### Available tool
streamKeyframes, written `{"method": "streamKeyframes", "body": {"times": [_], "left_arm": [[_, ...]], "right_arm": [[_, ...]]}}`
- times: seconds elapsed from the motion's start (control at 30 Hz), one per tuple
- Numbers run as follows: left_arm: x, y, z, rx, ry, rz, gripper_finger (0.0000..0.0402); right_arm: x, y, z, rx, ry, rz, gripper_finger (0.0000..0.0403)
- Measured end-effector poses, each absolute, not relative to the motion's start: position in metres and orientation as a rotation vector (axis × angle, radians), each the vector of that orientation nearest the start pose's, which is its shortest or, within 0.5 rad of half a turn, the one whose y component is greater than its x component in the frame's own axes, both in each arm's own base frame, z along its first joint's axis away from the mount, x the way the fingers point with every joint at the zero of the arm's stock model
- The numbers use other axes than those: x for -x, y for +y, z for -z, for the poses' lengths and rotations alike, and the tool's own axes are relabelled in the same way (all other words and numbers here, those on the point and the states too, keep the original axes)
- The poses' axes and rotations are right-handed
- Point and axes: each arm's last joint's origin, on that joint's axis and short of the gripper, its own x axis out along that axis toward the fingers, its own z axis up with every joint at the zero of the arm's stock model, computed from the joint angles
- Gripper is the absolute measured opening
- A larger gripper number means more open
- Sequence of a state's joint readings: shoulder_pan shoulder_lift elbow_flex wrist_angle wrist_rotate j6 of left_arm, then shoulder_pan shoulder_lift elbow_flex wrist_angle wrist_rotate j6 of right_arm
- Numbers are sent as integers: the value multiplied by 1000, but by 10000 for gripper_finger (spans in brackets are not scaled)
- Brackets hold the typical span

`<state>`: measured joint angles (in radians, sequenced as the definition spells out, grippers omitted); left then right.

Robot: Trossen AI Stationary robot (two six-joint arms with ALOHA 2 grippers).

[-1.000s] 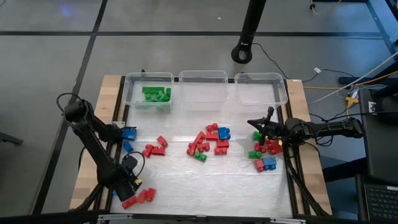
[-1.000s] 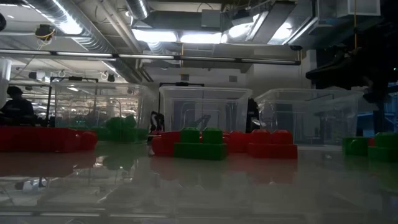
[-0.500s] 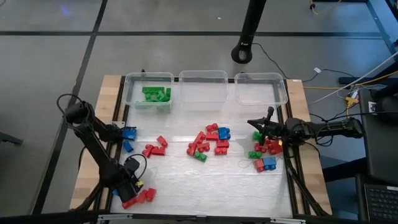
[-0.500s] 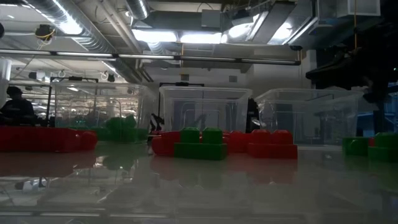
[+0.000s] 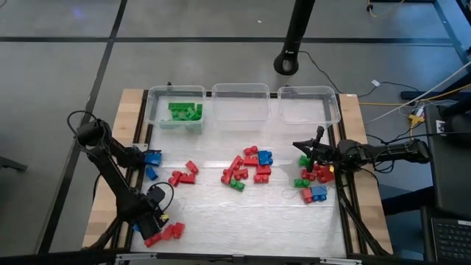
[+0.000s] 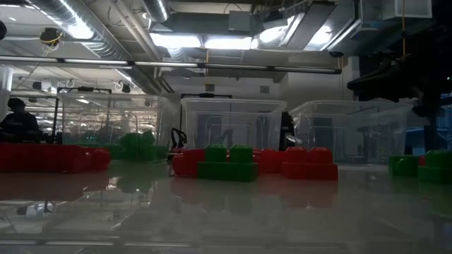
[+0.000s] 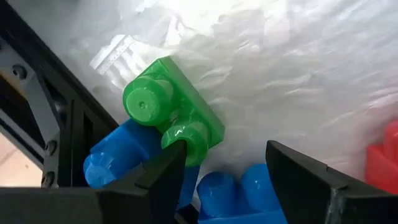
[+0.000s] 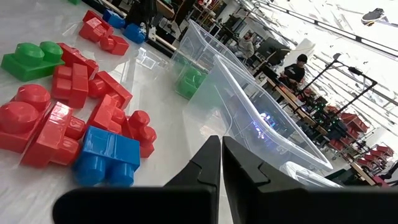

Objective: Sort blocks
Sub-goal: Put the green game piece into the left transparent bin

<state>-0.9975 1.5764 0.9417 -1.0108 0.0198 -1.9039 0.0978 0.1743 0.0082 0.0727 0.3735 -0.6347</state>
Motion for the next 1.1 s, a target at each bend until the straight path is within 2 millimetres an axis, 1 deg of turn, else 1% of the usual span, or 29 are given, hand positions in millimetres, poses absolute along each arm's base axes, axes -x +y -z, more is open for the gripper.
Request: {"method": "streamKeyframes", "body": {"times": [0.13,0.3,0.43,0.5,0.57,0.67,0.73,0.83,0.93,1.1], "left_arm": [[-137,-205,-175,634,1461,-747,211],[-145,-197,-180,624,1396,-720,211],[-148,-191,-186,677,1375,-722,211],[-146,-188,-192,725,1358,-758,211],[-142,-183,-196,776,1339,-854,211],[-134,-177,-199,797,1306,-996,211],[-132,-176,-199,822,1286,-1050,211],[-132,-176,-190,882,1264,-1073,211],[-132,-175,-175,951,1251,-1057,211],[-126,-167,-151,995,1228,-1086,211]], "right_arm": [[-106,0,-159,652,176,237,19],[-106,0,-159,652,176,237,19],[-106,0,-159,652,176,237,19],[-106,0,-159,652,176,238,19],[-106,0,-159,652,176,237,19],[-106,0,-159,652,176,237,19],[-106,0,-159,652,176,237,19],[-106,0,-159,652,176,237,19],[-106,0,-159,652,176,237,19],[-106,0,-159,652,176,237,19]]}}
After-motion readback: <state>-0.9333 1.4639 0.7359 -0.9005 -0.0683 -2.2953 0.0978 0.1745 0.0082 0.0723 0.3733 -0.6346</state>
